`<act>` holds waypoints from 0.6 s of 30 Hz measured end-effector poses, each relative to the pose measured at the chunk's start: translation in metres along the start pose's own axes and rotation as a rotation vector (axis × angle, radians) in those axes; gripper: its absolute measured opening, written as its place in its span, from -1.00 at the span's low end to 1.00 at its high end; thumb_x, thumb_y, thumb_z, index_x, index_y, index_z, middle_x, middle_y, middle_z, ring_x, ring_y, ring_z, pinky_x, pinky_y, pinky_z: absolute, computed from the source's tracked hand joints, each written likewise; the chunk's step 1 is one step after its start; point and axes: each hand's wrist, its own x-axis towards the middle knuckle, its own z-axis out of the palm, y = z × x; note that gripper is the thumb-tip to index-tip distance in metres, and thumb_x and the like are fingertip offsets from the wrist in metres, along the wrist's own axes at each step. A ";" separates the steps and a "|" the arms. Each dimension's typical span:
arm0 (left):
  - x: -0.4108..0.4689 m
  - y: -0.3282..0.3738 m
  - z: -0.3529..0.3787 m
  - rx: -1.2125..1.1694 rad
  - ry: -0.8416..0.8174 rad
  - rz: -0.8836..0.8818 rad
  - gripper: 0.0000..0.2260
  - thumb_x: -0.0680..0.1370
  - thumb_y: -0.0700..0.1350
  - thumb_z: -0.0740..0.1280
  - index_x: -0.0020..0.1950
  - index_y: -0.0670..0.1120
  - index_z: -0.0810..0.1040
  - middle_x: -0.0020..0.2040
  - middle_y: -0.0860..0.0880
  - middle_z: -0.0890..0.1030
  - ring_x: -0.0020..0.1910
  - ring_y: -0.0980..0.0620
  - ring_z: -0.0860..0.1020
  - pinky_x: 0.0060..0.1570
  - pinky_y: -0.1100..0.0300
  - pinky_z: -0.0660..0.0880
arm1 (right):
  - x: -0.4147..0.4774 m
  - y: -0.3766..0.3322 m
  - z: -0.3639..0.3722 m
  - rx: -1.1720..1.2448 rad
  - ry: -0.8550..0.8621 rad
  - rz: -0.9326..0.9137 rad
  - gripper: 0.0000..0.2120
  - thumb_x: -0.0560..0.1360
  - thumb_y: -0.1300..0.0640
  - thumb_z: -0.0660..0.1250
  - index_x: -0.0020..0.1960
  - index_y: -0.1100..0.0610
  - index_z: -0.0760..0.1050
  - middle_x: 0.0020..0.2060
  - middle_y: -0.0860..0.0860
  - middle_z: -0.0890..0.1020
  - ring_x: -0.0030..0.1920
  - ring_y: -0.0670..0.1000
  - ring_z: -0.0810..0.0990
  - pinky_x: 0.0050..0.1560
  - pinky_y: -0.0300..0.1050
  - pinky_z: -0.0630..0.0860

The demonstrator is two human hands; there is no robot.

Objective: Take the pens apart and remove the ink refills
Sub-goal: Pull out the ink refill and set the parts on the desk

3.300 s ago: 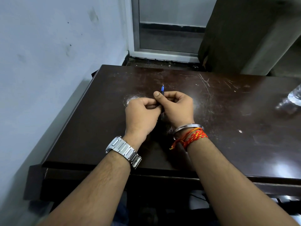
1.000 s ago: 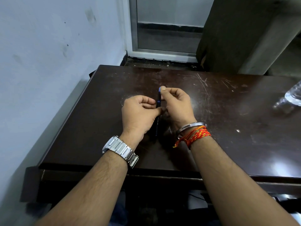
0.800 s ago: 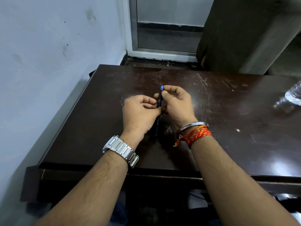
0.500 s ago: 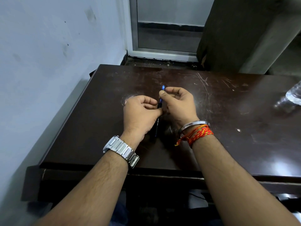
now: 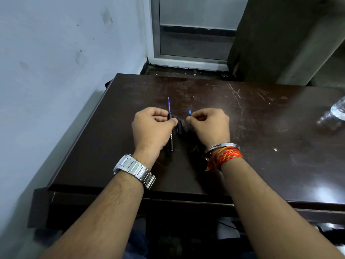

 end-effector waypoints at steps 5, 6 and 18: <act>0.001 -0.005 0.003 0.019 -0.061 -0.025 -0.78 0.23 -0.14 0.64 -0.29 0.03 0.64 -0.41 0.10 0.67 -0.40 0.21 0.64 -0.26 0.20 0.64 | -0.005 -0.002 0.009 -0.180 -0.110 -0.089 -0.86 0.48 0.13 0.42 -0.08 0.17 0.72 -0.16 0.11 0.73 -0.09 0.08 0.66 -0.09 -0.25 0.46; 0.001 -0.005 0.004 0.025 -0.076 -0.026 -0.78 0.23 -0.14 0.64 -0.28 0.02 0.64 -0.38 0.08 0.68 -0.38 0.18 0.66 -0.23 0.17 0.66 | -0.006 -0.002 0.010 -0.188 -0.120 -0.088 -0.86 0.49 0.13 0.42 -0.07 0.17 0.71 -0.15 0.12 0.73 -0.09 0.08 0.66 -0.11 -0.26 0.43; -0.007 0.005 0.001 0.045 -0.193 -0.030 -0.80 0.28 -0.19 0.61 -0.17 -0.04 0.68 -0.28 -0.01 0.72 -0.26 0.07 0.71 -0.14 0.05 0.68 | -0.004 -0.012 0.011 0.304 -0.129 0.132 -0.69 0.39 -0.17 0.41 -0.35 0.05 0.67 -0.50 -0.05 0.63 -0.41 -0.06 0.59 -0.27 -0.07 0.56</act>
